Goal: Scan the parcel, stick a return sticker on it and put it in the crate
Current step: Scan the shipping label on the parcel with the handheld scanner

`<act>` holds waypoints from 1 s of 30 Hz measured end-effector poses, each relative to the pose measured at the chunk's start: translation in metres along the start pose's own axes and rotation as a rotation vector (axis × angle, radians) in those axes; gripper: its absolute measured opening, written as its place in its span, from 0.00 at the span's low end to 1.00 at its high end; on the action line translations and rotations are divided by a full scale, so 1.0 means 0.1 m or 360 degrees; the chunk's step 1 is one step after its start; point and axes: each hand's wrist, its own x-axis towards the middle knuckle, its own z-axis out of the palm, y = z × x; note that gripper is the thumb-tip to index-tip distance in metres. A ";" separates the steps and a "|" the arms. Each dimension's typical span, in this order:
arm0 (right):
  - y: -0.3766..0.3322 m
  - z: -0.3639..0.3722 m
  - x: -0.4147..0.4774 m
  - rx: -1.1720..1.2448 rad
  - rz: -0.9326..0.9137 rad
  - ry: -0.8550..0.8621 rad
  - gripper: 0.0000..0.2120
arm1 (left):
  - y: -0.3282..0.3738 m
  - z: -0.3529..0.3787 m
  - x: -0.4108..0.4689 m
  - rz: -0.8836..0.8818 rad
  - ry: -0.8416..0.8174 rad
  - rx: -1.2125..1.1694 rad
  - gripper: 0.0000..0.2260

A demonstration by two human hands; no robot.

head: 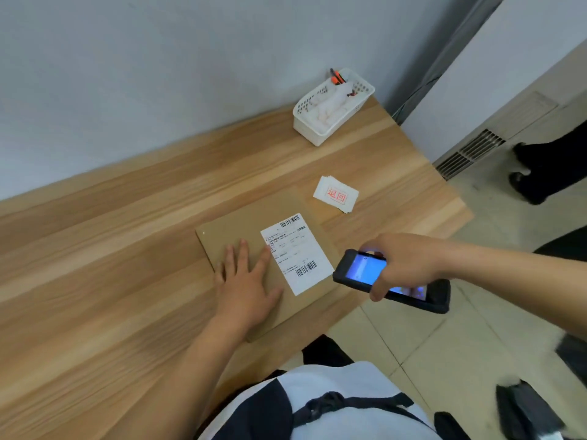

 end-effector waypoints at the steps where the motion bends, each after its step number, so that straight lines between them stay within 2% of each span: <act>1: -0.04 0.03 -0.01 -0.0152 0.0026 0.0026 0.20 | -0.01 0.00 0.00 0.0013 -0.0019 0.0011 0.37; 6: -0.14 0.16 0.02 -0.0523 0.0102 0.0075 0.22 | -0.03 -0.02 0.04 0.0045 -0.0123 0.0122 0.40; 20: -0.13 0.18 0.03 -0.0669 0.0278 0.0055 0.20 | -0.04 -0.01 0.02 0.0076 -0.0123 0.0133 0.40; 25: -0.08 0.14 0.03 -0.0920 0.0278 0.0199 0.22 | -0.04 -0.01 0.02 0.0067 -0.0131 0.0090 0.40; 30: 0.03 0.08 0.03 -0.0895 0.0307 0.0200 0.23 | -0.05 0.01 0.02 0.0072 -0.0115 0.0104 0.40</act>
